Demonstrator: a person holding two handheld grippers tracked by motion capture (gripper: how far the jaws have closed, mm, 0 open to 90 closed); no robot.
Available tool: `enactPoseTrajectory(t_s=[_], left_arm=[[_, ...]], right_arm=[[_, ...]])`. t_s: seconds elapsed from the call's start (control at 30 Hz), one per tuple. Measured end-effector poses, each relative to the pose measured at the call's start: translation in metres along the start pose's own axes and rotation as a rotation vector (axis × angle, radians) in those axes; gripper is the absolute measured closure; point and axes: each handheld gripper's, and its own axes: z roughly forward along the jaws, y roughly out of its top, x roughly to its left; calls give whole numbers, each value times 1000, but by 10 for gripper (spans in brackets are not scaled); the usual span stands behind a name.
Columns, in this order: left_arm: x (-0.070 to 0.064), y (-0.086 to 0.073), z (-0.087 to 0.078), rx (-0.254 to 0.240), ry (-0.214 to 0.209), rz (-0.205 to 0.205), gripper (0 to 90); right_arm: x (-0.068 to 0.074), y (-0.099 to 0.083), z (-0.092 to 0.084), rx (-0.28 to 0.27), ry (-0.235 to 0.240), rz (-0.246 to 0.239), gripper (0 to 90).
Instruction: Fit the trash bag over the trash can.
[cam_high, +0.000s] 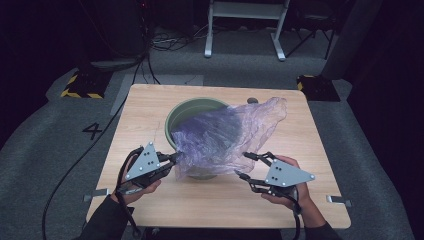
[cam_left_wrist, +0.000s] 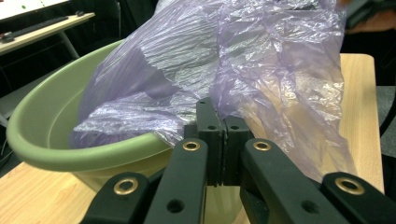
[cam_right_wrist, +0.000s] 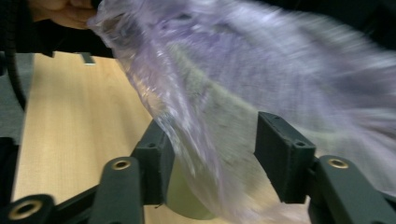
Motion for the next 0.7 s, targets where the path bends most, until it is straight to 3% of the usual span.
enactPoseTrajectory(t_s=[0.07, 0.17, 0.3, 0.53, 0.7], left_arm=[[0, -1, -1, 2, 6, 0, 890], [1, -3, -2, 8, 5, -2, 890], [1, -6, -1, 22, 7, 9, 890], [3, -8, -4, 30, 17, 6, 892], [6, -11, -9, 30, 30, -8, 892]], right_arm=[[-4, 3, -9, -6, -55, -12, 450], [-15, 5, -24, -45, -90, 23, 426], [-29, 5, -34, -42, -175, 49, 363], [-34, 2, -39, -28, -116, 42, 251], [-25, -7, -34, 48, -46, 26, 208]])
